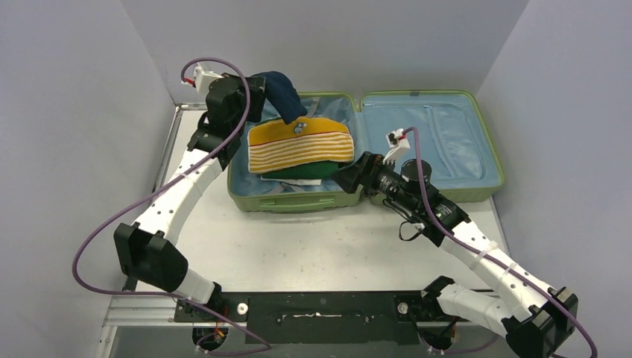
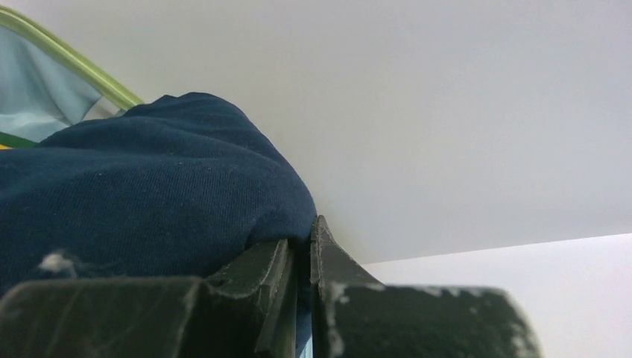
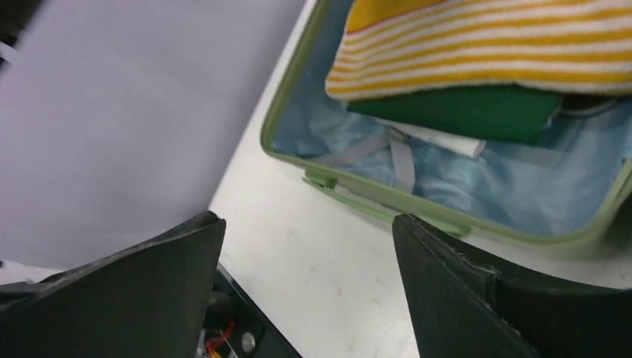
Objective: Pack the luggage
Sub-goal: Place the clothes in the luggage.
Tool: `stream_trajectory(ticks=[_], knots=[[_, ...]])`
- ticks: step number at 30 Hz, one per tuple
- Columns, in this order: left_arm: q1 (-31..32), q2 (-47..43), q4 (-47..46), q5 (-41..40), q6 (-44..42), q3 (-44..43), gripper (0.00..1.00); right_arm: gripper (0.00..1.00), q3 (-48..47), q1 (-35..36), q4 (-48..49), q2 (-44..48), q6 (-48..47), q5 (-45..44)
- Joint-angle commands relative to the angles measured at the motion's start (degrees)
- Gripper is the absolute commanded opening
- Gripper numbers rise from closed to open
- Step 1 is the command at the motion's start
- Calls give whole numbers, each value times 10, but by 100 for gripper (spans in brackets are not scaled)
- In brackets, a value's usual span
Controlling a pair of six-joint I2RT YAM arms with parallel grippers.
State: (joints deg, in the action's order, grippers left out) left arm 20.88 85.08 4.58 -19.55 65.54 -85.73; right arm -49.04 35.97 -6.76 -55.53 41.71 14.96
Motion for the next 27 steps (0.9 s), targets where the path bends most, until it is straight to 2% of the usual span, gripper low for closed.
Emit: stream_trajectory(ticks=[1,6,11,15,22,27], knots=[[6,21,-138,9,1,-12,0,89,-16,-51,161,-26,119,37],[15,14,-150,13,1,5,0,99,17,-99,348,-94,319,77],[24,-9,-169,11,-14,43,0,100,16,-101,512,-179,482,55],[28,-16,-192,16,-26,61,0,100,-10,-78,562,-239,566,24],[39,-25,-264,46,-49,79,0,100,-43,-22,556,-303,629,-24],[49,-25,-285,68,-73,76,0,100,-55,-8,625,-361,678,-34]])
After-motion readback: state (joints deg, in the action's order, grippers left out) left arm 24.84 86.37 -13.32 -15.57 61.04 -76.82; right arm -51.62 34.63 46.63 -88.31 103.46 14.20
